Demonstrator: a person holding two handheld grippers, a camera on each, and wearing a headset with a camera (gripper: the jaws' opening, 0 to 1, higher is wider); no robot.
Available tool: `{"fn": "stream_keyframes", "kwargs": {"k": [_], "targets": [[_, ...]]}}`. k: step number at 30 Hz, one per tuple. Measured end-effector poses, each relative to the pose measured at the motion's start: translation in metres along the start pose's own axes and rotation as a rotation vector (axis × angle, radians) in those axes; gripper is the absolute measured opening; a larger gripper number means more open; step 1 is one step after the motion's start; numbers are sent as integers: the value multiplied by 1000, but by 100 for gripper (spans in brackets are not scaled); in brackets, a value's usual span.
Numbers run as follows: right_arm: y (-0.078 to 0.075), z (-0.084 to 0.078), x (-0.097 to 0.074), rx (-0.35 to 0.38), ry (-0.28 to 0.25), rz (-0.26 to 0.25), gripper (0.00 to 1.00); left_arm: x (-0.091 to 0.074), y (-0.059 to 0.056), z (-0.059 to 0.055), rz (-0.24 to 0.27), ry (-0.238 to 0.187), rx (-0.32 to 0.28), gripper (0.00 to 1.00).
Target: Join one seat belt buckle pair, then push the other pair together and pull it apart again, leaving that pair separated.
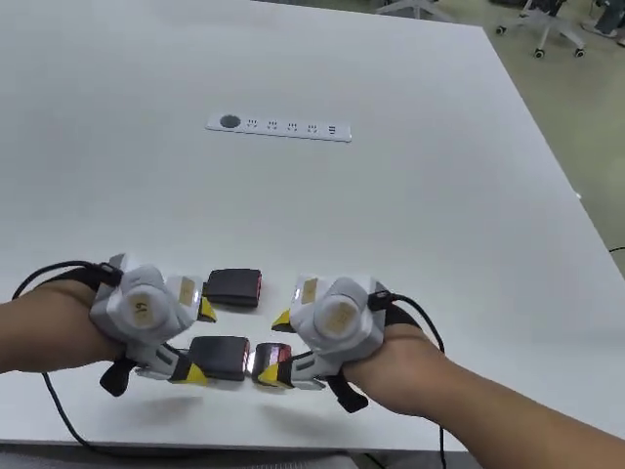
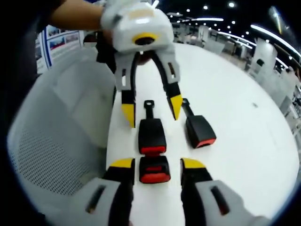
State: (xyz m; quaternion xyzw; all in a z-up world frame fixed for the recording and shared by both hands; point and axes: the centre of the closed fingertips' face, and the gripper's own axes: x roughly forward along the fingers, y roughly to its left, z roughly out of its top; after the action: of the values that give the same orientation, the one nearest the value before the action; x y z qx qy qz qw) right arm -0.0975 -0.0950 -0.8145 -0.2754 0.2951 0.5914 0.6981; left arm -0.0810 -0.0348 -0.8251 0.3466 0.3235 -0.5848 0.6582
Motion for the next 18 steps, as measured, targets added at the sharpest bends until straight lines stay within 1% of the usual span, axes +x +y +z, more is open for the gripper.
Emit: {"fn": "stream_keyframes", "kwargs": {"k": [1, 2, 3, 4, 5, 6, 8, 9, 12, 15, 18], "targets": [[-2, 0, -5, -6, -7, -6, 37, -2, 6, 1, 16, -6, -1, 47], [-5, -1, -8, -12, -6, -14, 37, -5, 17, 1, 34, -8, -13, 47], [-10, -4, -12, -22, -3, -26, 37, -6, 23, 1, 40, -7, -15, 47], [-13, -7, -14, -23, -3, -29, 36, -7, 29, 4, 49, -9, -6, 46], [-17, -11, -17, -27, 2, -35, 35, -7, 32, 4, 53, -9, -3, 46], [-25, -18, -20, -35, 16, -52, 35, -6, 37, 6, 58, -6, 3, 46], [-35, -31, -24, -19, 32, -60, 37, -4, 44, 7, 60, 3, 20, 47], [-40, -36, -27, -23, 38, -66, 37, -3, 49, 7, 59, 11, 23, 48], [-54, -51, -37, -39, 46, -80, 33, 2, 59, 7, 56, 33, 22, 48], [-73, -68, -49, -29, 64, -107, 35, 11, 65, 6, 39, 53, 22, 48], [-87, -86, -57, -18, 94, -118, 37, 18, 70, 4, 32, 75, 30, 48]]}}
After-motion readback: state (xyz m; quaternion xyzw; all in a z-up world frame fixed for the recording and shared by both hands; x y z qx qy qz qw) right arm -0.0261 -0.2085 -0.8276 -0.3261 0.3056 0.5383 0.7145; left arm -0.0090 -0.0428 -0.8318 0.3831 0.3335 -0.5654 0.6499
